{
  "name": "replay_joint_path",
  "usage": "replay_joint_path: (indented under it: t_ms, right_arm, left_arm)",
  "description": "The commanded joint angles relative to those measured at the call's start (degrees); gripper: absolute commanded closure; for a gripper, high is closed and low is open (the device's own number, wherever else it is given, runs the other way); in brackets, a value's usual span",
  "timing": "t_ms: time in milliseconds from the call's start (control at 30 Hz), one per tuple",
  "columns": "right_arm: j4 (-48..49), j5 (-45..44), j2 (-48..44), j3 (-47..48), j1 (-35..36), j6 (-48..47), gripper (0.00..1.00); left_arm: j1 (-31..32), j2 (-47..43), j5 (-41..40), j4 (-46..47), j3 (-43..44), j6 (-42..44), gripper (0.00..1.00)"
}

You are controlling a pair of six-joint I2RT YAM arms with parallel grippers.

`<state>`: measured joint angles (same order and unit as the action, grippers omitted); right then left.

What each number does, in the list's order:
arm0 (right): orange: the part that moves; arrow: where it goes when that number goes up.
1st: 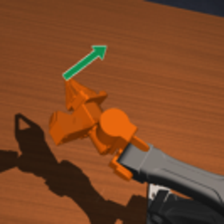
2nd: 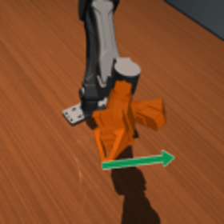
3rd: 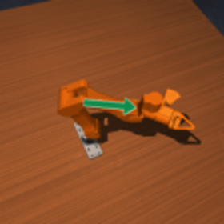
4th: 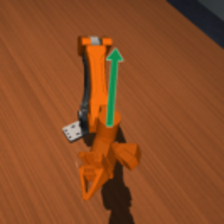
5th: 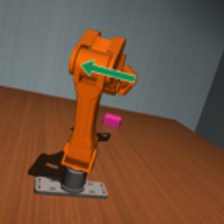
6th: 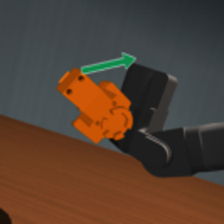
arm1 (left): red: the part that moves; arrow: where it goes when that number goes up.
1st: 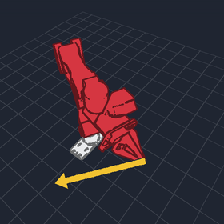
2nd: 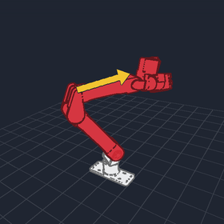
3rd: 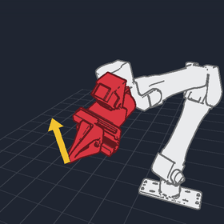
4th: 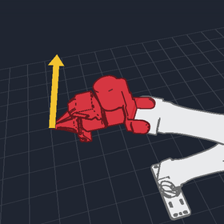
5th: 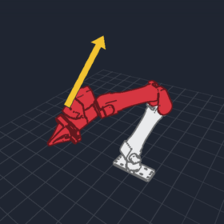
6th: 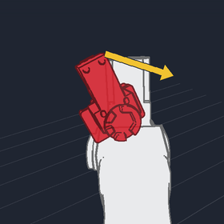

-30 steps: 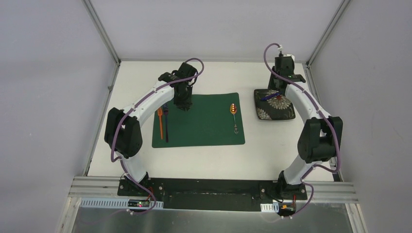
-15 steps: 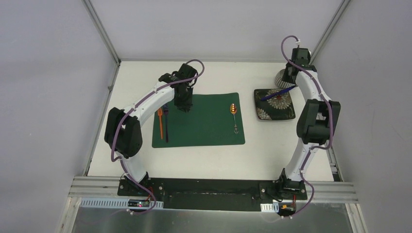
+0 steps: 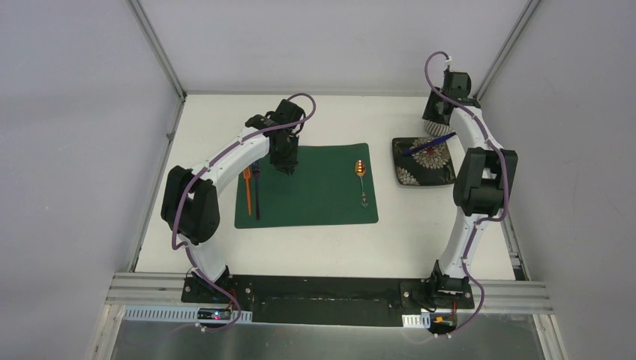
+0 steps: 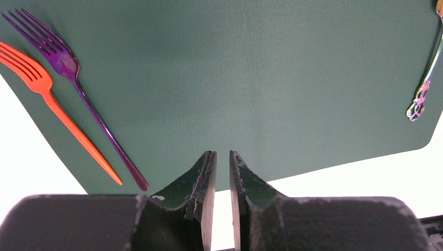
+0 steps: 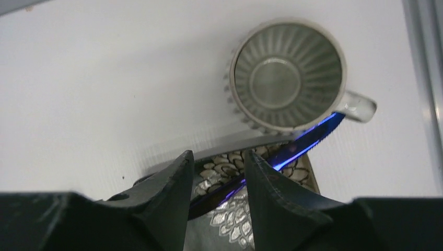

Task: Set the dinner table for one person
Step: Pick up the knife at the center of the board.

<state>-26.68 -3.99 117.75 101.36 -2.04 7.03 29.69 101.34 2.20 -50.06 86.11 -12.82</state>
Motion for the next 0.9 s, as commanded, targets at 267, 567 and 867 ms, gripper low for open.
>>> replay_joint_path:
  t_ms: [267, 567, 867]
  right_arm:
    - [-0.2, -3.4, -20.4, -23.8, 3.3, 8.4, 0.57]
    - [18.4, -10.2, -32.7, -44.5, 2.9, 22.0, 0.56]
    - [32.8, -10.1, -32.2, -53.2, 2.4, 37.5, 0.55]
  left_arm:
    - [0.7, -1.4, 1.3, 2.2, -0.9, -0.4, 0.83]
    - [1.0, -2.3, 1.9, 2.3, -1.0, -0.5, 0.83]
    - [1.0, -3.0, 1.8, 2.3, -1.2, -0.5, 0.83]
